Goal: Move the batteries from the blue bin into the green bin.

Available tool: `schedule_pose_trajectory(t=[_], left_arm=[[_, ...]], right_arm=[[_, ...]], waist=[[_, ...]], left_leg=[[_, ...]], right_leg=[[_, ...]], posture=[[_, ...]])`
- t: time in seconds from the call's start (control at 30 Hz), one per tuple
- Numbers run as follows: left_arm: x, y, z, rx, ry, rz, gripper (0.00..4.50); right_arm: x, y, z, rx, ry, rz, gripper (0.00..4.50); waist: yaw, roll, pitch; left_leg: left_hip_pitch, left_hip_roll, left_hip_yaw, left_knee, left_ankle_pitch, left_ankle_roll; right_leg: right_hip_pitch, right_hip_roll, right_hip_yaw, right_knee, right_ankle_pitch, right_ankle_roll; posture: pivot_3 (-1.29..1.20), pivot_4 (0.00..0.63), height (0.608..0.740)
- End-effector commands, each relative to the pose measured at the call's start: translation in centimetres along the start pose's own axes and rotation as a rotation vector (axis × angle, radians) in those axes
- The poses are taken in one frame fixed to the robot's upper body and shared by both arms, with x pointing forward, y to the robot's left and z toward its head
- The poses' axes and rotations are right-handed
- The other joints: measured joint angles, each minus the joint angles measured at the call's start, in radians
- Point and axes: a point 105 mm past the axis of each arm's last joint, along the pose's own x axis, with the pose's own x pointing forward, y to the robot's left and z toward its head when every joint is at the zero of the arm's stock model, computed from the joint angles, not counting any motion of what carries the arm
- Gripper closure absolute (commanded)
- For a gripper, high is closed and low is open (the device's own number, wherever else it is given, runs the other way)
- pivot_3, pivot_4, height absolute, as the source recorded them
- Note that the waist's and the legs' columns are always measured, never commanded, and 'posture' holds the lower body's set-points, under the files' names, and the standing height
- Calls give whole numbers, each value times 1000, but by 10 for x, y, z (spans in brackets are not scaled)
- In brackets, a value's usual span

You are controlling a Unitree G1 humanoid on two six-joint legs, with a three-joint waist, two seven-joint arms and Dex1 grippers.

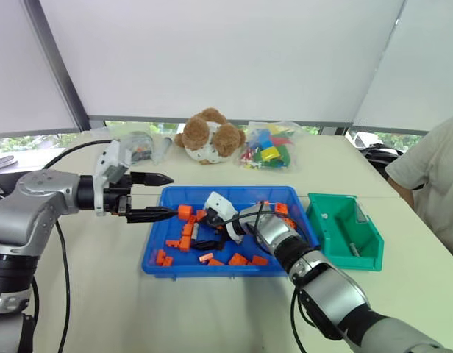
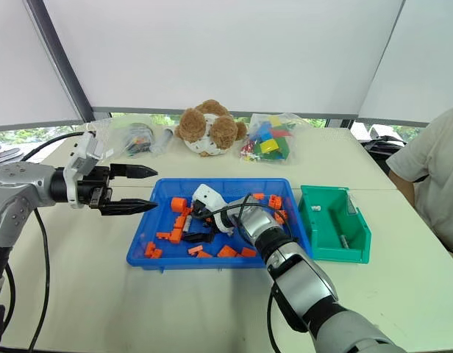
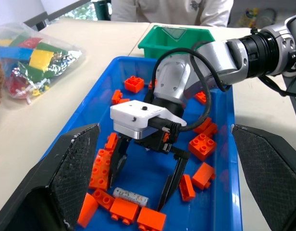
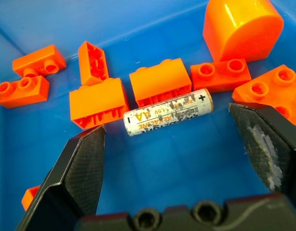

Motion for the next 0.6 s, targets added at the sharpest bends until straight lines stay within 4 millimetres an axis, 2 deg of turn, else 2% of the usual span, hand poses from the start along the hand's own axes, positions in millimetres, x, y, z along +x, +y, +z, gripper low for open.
schedule_pose_trajectory(t=[0.03, 0.1, 0.2, 0.37, 0.47, 0.53, 0.6], left_arm=[[-4, -1, 10, 39, -18, 16, 0], [-4, -1, 10, 38, -19, 17, 0], [-5, -2, 9, 36, -18, 19, 0], [-6, -1, 10, 33, -19, 27, 0], [-6, -2, 9, 32, -19, 29, 0], [-6, -2, 9, 30, -20, 27, 0], [-5, -2, 8, 27, -22, 24, 0]], right_arm=[[1, -1, 1, 4, 5, 3, 310], [2, 1, 2, 9, 0, 11, 965], [6, 3, 4, 10, -4, 19, 2314], [8, 4, 5, 5, -1, 27, 2306], [4, 3, 7, 0, -5, 34, 2306], [-11, -2, 11, -23, -22, 20, 2306], [-35, -6, 18, -53, -56, -9, 2306]], waist=[[0, 0, 0], [0, 0, 0], [0, 0, 0], [-1, 0, 0], [-1, 0, 0], [2, 0, 0], [9, 0, 0]], left_leg=[[0, 0, 0, 0, 0, 0], [0, 0, 0, 0, 0, 0], [0, 0, 0, 0, 0, 0], [0, 0, 0, 0, 0, 0], [0, 0, 0, 0, 0, 0], [0, 0, 0, 0, 0, 0], [0, 0, 0, 0, 0, 0]], right_leg=[[0, 0, 0, 0, 0, 0], [0, 0, 0, 0, 0, 0], [0, 0, 0, 0, 0, 0], [0, 0, 0, 0, 0, 0], [0, 0, 0, 0, 0, 0], [0, 0, 0, 0, 0, 0], [0, 0, 0, 0, 0, 0]], posture=[[0, 150, 734], [0, 150, 734], [0, 150, 734], [0, 150, 734], [0, 150, 734], [0, 150, 734], [0, 150, 734]])
